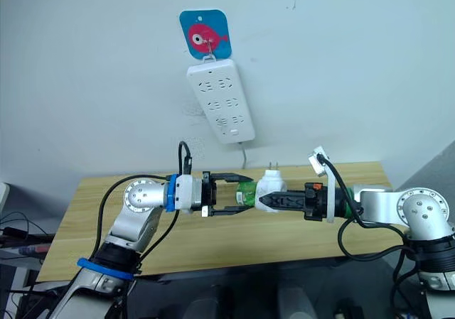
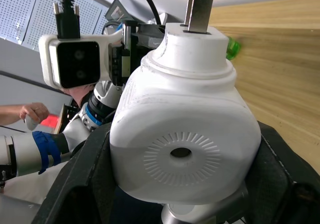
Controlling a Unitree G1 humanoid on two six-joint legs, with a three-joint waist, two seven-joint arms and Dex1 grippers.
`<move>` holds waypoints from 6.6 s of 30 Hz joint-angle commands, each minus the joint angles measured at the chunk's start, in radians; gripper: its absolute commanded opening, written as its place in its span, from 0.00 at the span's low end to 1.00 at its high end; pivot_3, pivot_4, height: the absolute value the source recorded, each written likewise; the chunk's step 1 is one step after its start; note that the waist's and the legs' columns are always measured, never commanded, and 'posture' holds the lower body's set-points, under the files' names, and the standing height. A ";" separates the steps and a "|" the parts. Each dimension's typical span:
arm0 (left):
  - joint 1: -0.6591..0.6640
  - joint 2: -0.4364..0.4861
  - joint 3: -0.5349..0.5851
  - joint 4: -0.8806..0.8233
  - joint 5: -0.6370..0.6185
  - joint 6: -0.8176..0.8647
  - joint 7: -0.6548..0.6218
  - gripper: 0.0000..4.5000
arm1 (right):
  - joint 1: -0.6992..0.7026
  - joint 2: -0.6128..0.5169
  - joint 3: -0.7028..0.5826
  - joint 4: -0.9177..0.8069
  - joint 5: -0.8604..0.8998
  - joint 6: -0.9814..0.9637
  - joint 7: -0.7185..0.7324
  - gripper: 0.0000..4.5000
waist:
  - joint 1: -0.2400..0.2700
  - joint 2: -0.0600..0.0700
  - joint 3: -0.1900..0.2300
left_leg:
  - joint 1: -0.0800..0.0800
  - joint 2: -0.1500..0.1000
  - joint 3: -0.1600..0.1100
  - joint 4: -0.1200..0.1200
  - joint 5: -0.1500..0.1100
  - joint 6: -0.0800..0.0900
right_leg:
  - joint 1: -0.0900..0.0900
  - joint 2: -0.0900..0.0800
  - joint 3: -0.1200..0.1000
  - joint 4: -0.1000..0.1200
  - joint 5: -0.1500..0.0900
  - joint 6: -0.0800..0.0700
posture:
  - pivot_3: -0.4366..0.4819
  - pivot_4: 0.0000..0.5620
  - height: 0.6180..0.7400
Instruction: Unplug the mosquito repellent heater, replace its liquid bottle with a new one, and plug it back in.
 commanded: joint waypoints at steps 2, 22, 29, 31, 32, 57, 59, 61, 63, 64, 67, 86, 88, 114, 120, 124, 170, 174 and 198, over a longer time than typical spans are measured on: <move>-0.100 0.077 -0.023 -0.071 -0.122 0.430 -0.050 0.52 | -0.007 -0.019 -0.028 -0.034 0.000 0.016 0.035 0.67 | -0.002 0.000 0.002 | 0.000 0.000 0.000 0.000 0.000 0.000 | 0.000 0.000 0.000 0.000 0.000 0.000 | 0.29 0.35 1.00; -0.147 0.088 -0.022 0.019 -0.059 0.387 -0.175 1.00 | 0.031 -0.028 -0.037 -0.052 0.035 0.002 0.022 0.67 | -0.004 0.000 0.009 | 0.000 0.000 0.000 -0.003 0.000 0.000 | -0.001 0.001 0.001 -0.002 -0.001 0.001 | 0.27 0.34 1.00; 0.032 -0.004 0.052 0.033 0.044 -0.080 -0.006 1.00 | 0.036 -0.026 -0.041 -0.052 0.033 -0.002 0.018 0.67 | 0.001 -0.001 0.009 | 0.000 0.000 0.000 -0.002 0.000 0.000 | 0.000 -0.001 0.001 -0.002 -0.001 0.001 | 0.27 0.34 1.00; 0.047 -0.032 0.061 0.047 0.053 -0.171 0.020 1.00 | 0.034 -0.025 -0.040 -0.049 0.031 -0.002 0.019 0.67 | 0.002 -0.001 0.009 | -0.001 0.000 0.000 -0.002 0.000 0.000 | -0.001 -0.001 0.001 -0.002 0.000 0.001 | 0.27 0.34 1.00; 0.050 -0.043 0.063 0.053 0.053 -0.206 0.027 1.00 | 0.033 -0.024 -0.040 -0.048 0.031 -0.002 0.019 0.67 | 0.004 -0.001 0.009 | -0.001 0.000 0.000 -0.002 0.000 0.000 | 0.000 -0.001 0.001 -0.002 0.000 0.001 | 0.27 0.34 1.00; 0.002 0.048 -0.058 -0.040 -0.051 0.082 -0.034 0.51 | 0.021 -0.029 -0.038 -0.053 0.035 0.009 0.019 0.67 | -0.004 -0.001 0.009 | 0.000 0.000 0.000 -0.002 0.000 0.000 | 0.000 0.000 0.000 -0.001 -0.001 0.001 | 0.27 0.34 1.00; -0.054 0.130 -0.078 -0.105 -0.160 0.455 -0.059 0.51 | 0.022 -0.033 -0.036 -0.057 0.030 0.016 0.027 0.67 | -0.005 -0.001 0.011 | 0.000 0.000 -0.001 -0.002 0.000 0.000 | 0.000 0.000 0.000 0.000 -0.001 0.001 | 0.28 0.35 1.00; -0.138 0.185 -0.084 -0.117 -0.286 0.756 -0.103 0.51 | 0.023 -0.035 -0.032 -0.061 0.025 0.021 0.034 0.67 | -0.005 0.000 0.012 | 0.000 0.000 -0.002 -0.002 0.000 0.000 | 0.000 0.001 -0.001 0.000 -0.001 0.001 | 0.29 0.35 1.00; -0.199 0.200 -0.089 -0.096 -0.324 0.864 -0.151 0.51 | 0.021 -0.035 -0.026 -0.065 0.021 0.023 0.038 0.67 | -0.005 0.000 0.014 | 0.000 0.000 -0.002 -0.001 0.000 0.000 | 0.000 0.002 0.000 0.000 -0.001 0.002 | 0.28 0.35 1.00; -0.215 0.203 -0.096 -0.091 -0.326 0.889 -0.172 0.51 | 0.019 -0.035 -0.023 -0.066 0.020 0.023 0.040 0.67 | -0.006 0.000 0.015 | 0.000 0.000 -0.002 -0.001 0.000 0.000 | 0.000 0.002 0.000 0.000 -0.002 0.003 | 0.28 0.35 1.00; -0.224 0.202 -0.120 -0.076 -0.276 0.883 -0.208 0.51 | 0.012 -0.031 -0.017 -0.066 0.017 0.021 0.042 0.67 | -0.005 0.000 0.016 | 0.000 0.000 -0.001 -0.003 0.000 0.000 | -0.001 0.002 0.000 -0.001 -0.001 0.002 | 0.27 0.35 1.00; 0.087 -0.011 0.026 0.047 0.062 -0.145 0.023 1.00 | 0.021 -0.017 -0.034 -0.052 0.050 -0.005 0.002 0.67 | 0.001 -0.001 0.018 | -0.001 0.000 0.000 -0.002 0.000 0.000 | -0.001 -0.001 0.001 -0.002 -0.001 0.001 | 0.27 0.35 1.00; 0.099 -0.032 0.033 0.060 0.059 -0.246 0.030 1.00 | 0.021 -0.019 -0.032 -0.051 0.052 -0.005 0.001 0.67 | 0.001 -0.001 0.018 | -0.001 0.000 0.000 -0.002 0.000 0.000 | -0.001 -0.001 0.000 -0.001 -0.001 0.001 | 0.27 0.35 1.00; 0.007 0.117 -0.080 -0.039 -0.047 0.154 -0.077 0.50 | 0.026 -0.033 -0.032 -0.062 0.041 0.002 0.013 0.67 | -0.004 -0.001 0.018 | 0.000 0.000 -0.001 -0.002 0.000 0.000 | -0.001 0.000 -0.001 0.000 -0.001 0.001 | 0.28 0.35 1.00; -0.221 0.262 -0.104 -0.084 -0.323 0.966 -0.156 0.50 | 0.032 -0.048 -0.019 -0.086 0.001 0.020 0.055 0.67 | -0.005 0.000 0.019 | -0.001 -0.001 -0.002 0.000 0.000 0.000 | 0.000 0.001 -0.001 0.000 -0.001 0.002 | 0.29 0.35 1.00; -0.295 0.287 -0.101 -0.069 -0.394 1.182 -0.195 0.50 | 0.034 -0.052 -0.014 -0.095 -0.013 0.015 0.073 0.67 | -0.006 0.000 0.019 | 0.000 0.000 -0.002 -0.002 0.000 0.000 | -0.001 0.002 -0.001 0.000 -0.002 0.002 | 0.29 0.35 1.00; 0.119 0.193 -0.014 -0.298 -0.091 0.645 0.019 0.50 | -0.271 0.094 0.269 0.564 -1.241 -0.038 0.048 0.67 | 0.004 0.005 0.035 | -0.001 -0.001 0.000 -0.003 0.000 0.000 | -0.003 -0.001 0.001 -0.001 -0.001 0.000 | 0.34 0.42 1.00; 0.130 0.194 -0.014 -0.303 -0.087 0.641 0.021 0.50 | -0.301 0.128 0.269 0.642 -1.312 -0.054 0.096 0.67 | 0.003 0.006 0.036 | -0.001 -0.001 0.000 -0.003 0.000 0.000 | -0.003 -0.001 0.000 0.000 -0.001 0.000 | 0.35 0.43 1.00; 0.084 -0.067 0.106 -0.198 -0.077 0.536 0.286 0.50 | 0.033 0.401 -0.532 -0.380 -0.906 0.377 0.196 1.00 | -0.002 0.007 0.036 | -0.001 0.000 -0.001 -0.004 0.000 0.000 | -0.002 -0.001 -0.001 0.000 -0.001 0.001 | 0.24 0.38 1.00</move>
